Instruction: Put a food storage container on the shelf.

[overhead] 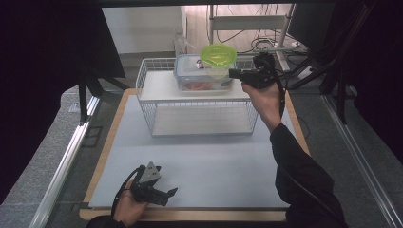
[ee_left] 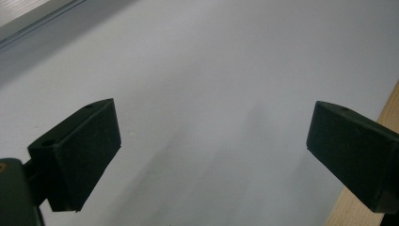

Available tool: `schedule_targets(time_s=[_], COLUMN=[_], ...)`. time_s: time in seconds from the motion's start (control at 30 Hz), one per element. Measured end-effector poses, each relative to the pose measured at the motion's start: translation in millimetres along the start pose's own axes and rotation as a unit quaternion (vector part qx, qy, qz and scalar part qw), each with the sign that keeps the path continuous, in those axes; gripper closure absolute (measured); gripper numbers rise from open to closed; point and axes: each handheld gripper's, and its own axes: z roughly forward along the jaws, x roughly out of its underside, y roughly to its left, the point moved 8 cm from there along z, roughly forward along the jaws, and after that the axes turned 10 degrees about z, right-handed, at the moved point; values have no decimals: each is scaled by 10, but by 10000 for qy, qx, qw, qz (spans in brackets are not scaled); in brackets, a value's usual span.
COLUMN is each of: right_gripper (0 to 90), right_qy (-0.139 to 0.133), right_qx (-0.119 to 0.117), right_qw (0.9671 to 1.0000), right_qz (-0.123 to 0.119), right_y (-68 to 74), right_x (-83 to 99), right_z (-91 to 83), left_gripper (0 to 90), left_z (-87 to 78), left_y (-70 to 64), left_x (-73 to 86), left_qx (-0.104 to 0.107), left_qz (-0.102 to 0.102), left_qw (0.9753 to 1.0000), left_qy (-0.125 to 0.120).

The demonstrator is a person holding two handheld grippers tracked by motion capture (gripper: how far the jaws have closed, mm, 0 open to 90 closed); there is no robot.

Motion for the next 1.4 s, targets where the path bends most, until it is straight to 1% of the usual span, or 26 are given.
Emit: schedule_targets(time_s=[0.23, 0.37, 0.47, 0.57, 0.8, 1.0, 1.1, 1.23, 1.33, 1.4], right_gripper=[900, 900, 900, 900, 900, 898, 889, 835, 738, 673], right_qy=[110, 113, 127, 150, 187, 203, 222, 205, 101, 56], right_qx=[-175, -184, -165, -199, -207, -133, -79, -153, -262, -324], right_qw=[9998, 9997, 9997, 9997, 9996, 9997, 9997, 9996, 9995, 9992], right_qz=[-62, -137, -129, -52, -30, 5, -28, -95, -138, -222], right_y=[158, 215, 223, 231, 268, 272, 269, 309, 350, 383], right_x=[40, 26, 4, -3, -33, -80, -82, -34, 5, 44], right_z=[146, 201, 251, 307, 480, 634, 692, 680, 612, 545], left_gripper=[35, 35, 35, 35, 36, 36, 36, 36, 36, 36], left_z=[1, -1, -1, 0, 4, 7, 4, -5, -2, 0], left_y=[-3, -4, -4, -5, -9, -14, -13, -6, -9, -12], left_x=[2, 0, 0, 0, 2, 4, 1, 0, 0, -1], left_qx=[4, 0, 0, 6, 13, 27, 24, 17, 12, 8], left_qz=[14, 24, 24, 26, 32, 44, 42, 23, 35, 43], left_qw=[10000, 10000, 10000, 10000, 10000, 10000, 10000, 10000, 10000, 10000], left_qy=[19, 16, 18, 15, 22, 35, 20, 2, 9, 10])
